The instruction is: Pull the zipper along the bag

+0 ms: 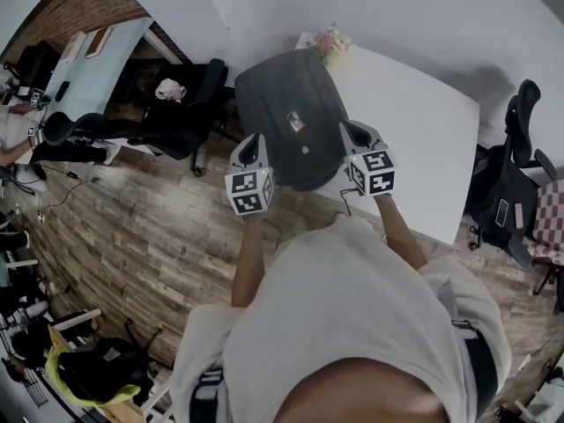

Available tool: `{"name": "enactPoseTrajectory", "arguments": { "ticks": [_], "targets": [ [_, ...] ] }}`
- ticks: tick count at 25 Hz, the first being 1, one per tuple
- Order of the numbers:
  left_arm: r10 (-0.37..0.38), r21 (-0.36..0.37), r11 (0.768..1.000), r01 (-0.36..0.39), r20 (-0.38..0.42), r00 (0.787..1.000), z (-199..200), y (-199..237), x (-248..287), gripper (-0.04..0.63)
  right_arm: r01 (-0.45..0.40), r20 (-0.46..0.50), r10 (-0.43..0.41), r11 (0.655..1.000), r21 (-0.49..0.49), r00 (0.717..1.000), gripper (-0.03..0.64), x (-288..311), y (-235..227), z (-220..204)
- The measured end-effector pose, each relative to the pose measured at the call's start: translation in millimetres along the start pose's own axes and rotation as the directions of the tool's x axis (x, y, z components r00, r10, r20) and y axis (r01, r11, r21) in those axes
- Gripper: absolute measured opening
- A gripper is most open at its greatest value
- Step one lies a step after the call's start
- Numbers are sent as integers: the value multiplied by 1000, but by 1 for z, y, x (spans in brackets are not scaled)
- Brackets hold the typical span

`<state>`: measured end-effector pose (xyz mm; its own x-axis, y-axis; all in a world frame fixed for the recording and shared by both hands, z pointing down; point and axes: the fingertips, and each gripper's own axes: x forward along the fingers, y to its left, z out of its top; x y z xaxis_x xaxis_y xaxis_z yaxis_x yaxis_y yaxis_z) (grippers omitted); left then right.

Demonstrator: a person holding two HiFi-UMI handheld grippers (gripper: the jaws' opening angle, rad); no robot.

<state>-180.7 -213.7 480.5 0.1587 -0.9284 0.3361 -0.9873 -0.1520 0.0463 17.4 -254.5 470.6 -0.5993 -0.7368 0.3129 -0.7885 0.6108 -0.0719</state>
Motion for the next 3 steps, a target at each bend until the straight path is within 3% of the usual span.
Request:
{"name": "enactPoseTrajectory", "arguments": {
  "ticks": [3],
  "targets": [
    [-1, -1, 1000, 1, -3, 1000, -1, -1, -2, 26, -1, -4, 1, 1000, 0, 1000, 12, -1, 2, -1]
  ]
}}
